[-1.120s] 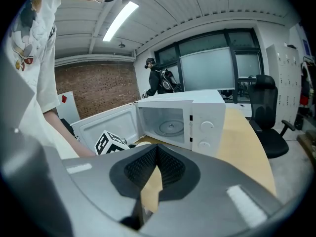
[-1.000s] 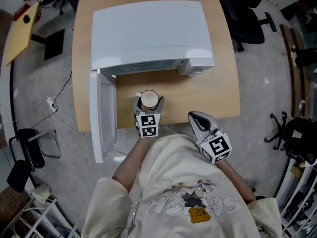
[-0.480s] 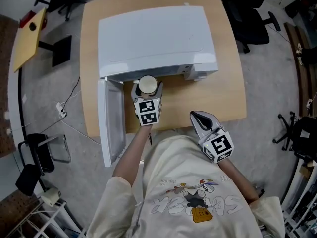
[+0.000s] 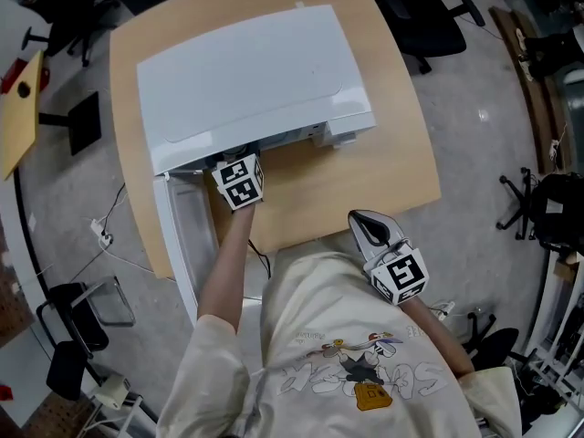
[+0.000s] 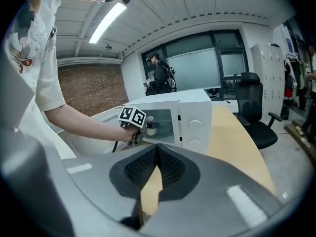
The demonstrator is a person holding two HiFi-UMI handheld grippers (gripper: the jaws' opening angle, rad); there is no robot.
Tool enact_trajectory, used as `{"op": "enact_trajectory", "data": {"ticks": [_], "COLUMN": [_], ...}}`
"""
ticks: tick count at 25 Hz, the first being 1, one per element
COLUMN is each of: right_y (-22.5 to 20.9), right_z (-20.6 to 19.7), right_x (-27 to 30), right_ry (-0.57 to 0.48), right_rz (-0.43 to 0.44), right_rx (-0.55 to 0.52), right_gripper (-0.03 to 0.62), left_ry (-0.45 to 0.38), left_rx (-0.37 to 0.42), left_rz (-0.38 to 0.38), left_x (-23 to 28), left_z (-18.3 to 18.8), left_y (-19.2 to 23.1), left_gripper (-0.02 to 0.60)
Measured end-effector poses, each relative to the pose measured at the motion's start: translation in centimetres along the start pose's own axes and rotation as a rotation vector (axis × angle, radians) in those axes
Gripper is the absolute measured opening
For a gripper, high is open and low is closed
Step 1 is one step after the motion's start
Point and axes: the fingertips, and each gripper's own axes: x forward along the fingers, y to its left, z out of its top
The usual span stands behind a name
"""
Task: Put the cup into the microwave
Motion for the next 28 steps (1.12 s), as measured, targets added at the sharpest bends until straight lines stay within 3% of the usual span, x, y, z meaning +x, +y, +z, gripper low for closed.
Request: {"op": "enact_trajectory", "data": {"ticks": [7,15,19,24,26,28], "right_y": [-0.9,-0.5,-0.3,-0.6,-0.6,-0.3], "right_z": [-0.6,-0.3,0.0,0.2,0.3,0.5], "right_x": [-0.9,-0.5,-0.4,-0.3,-0.1,0.3], "right_ry": [0.017,0.011,0.006,0.002,-0.007,-0.019], "right_rz": [-0.058,-0.045,-0.034,-0.039,-0.031,-0.005], "right_rx": [0.018,0.005,-0.002,-0.02,-0.028,-0.034], "right_gripper": [0.006,0.006,0.006,0.006,0.006,0.006], "left_ry": [-0.024,-0.053,-0.045,-0.021,-0.013,-0.013], "left_rx": [-0.05,-0.033,-0.031,-0.08,-0.105,-0.142], "left_rz": [0.059,0.027,0.008,-0.034,-0.071,-0.107], "left_x": [1.8,2.3,2.0,-1.5,-4.0,-7.0], "left_z": [0.9,1.2,1.1,-0.8,-1.9,-2.6], "left_y": [2.2,2.1,2.2,0.7,-0.5,-1.4], "left_gripper": [0.405,0.408,0.451,0.446,0.399,0.294]}}
